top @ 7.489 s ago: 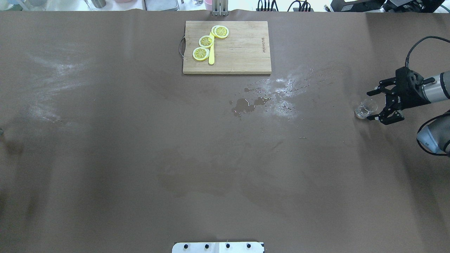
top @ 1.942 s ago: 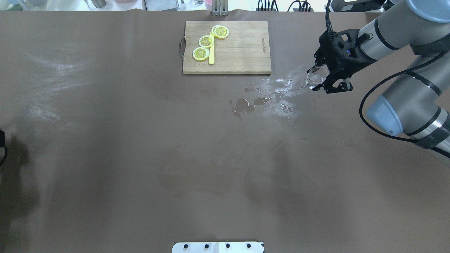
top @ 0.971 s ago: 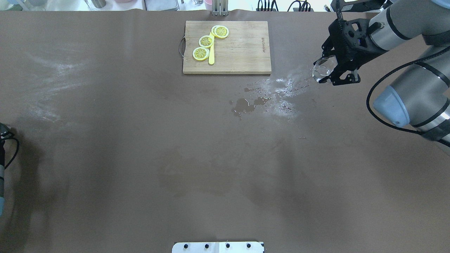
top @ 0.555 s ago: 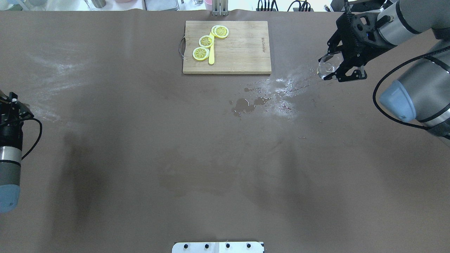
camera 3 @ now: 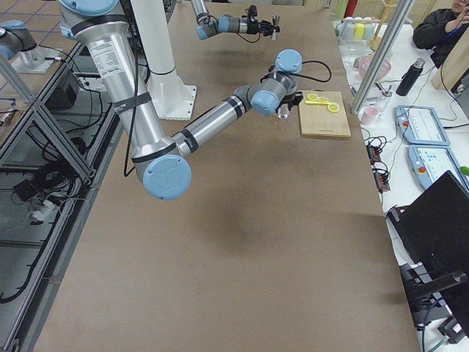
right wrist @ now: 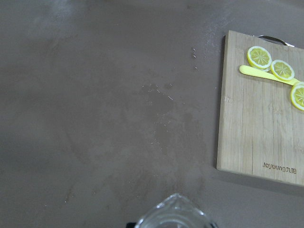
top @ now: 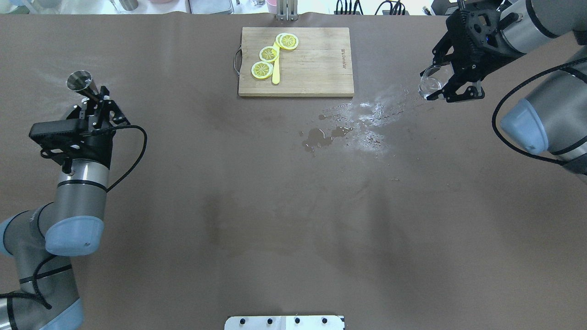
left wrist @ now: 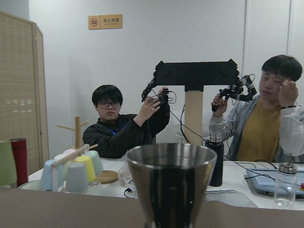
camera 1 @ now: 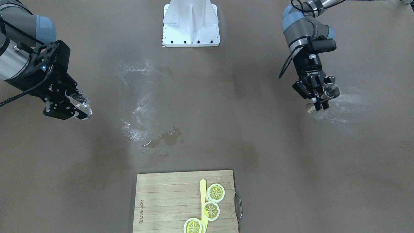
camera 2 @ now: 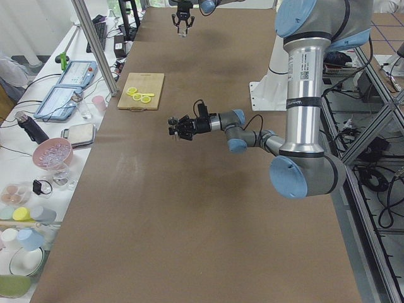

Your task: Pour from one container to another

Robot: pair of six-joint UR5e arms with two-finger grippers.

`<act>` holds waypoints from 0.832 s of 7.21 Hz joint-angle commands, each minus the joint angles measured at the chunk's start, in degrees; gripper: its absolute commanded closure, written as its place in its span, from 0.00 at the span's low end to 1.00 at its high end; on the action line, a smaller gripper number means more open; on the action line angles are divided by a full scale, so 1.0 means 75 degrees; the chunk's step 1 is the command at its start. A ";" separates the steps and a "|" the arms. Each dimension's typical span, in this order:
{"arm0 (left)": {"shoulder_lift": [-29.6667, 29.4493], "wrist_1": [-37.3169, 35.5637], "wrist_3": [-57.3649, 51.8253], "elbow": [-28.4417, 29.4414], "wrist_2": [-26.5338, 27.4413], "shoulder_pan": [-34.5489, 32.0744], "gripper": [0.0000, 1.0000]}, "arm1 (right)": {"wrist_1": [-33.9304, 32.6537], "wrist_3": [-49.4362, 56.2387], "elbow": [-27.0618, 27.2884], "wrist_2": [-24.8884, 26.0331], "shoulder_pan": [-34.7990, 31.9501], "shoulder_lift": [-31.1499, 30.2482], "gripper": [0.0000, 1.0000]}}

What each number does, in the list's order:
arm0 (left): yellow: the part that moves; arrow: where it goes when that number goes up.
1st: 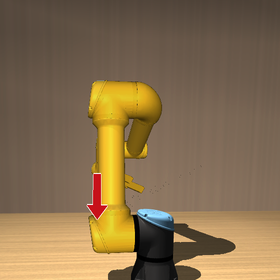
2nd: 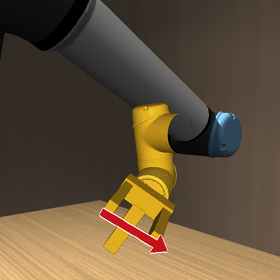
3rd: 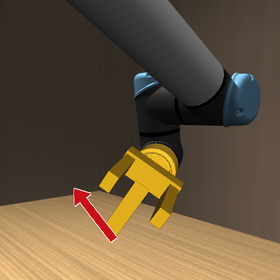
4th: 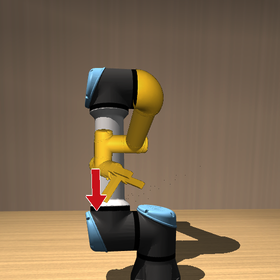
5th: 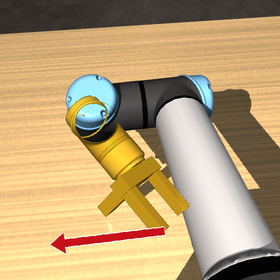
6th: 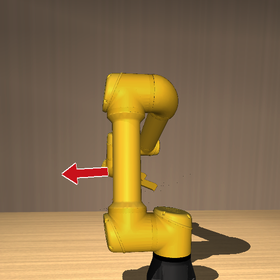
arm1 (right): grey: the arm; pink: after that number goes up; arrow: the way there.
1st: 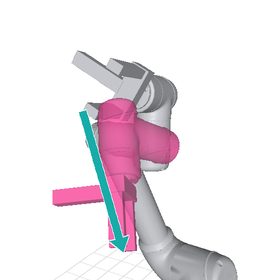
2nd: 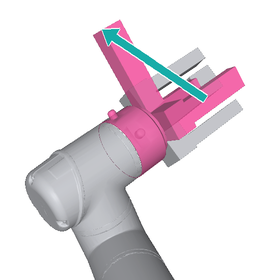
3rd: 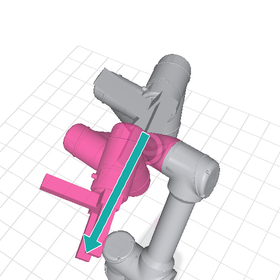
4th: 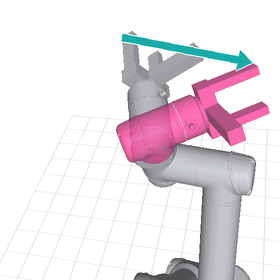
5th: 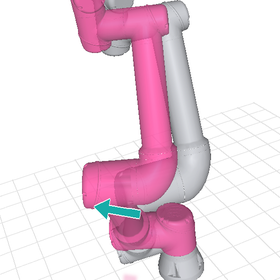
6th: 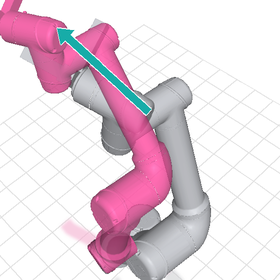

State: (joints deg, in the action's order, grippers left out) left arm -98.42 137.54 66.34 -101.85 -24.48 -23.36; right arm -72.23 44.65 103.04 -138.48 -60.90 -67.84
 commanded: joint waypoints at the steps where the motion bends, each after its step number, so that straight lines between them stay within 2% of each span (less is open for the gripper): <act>1: -0.0982 0.0048 -0.0220 0.0172 -0.0135 -0.0002 1.00 | -0.0002 0.0000 0.0042 -0.0086 -0.0036 0.0033 1.00; 3: -0.2225 0.0060 -0.0638 0.1224 -0.1102 -0.0095 1.00 | -0.0025 -0.0047 0.0147 -0.0226 -0.0059 0.0173 1.00; 4: -0.2566 0.0211 -0.1965 0.1576 -0.1490 -0.0177 1.00 | -0.0037 -0.0058 0.0205 -0.0227 -0.0071 0.0209 1.00; 5: -0.3056 0.1350 -0.2326 0.2021 -0.2086 -0.0247 1.00 | -0.0246 -0.0047 0.0183 -0.0366 -0.0083 0.0279 1.00; 6: -0.3607 0.1697 -0.2504 0.2652 -0.2301 -0.0248 1.00 | -0.0851 0.0046 0.0171 -0.0275 -0.0141 0.0639 1.00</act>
State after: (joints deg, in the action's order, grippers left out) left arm -120.67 145.45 50.68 -87.07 -38.58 -24.97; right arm -74.64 44.44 104.38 -140.70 -61.59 -65.33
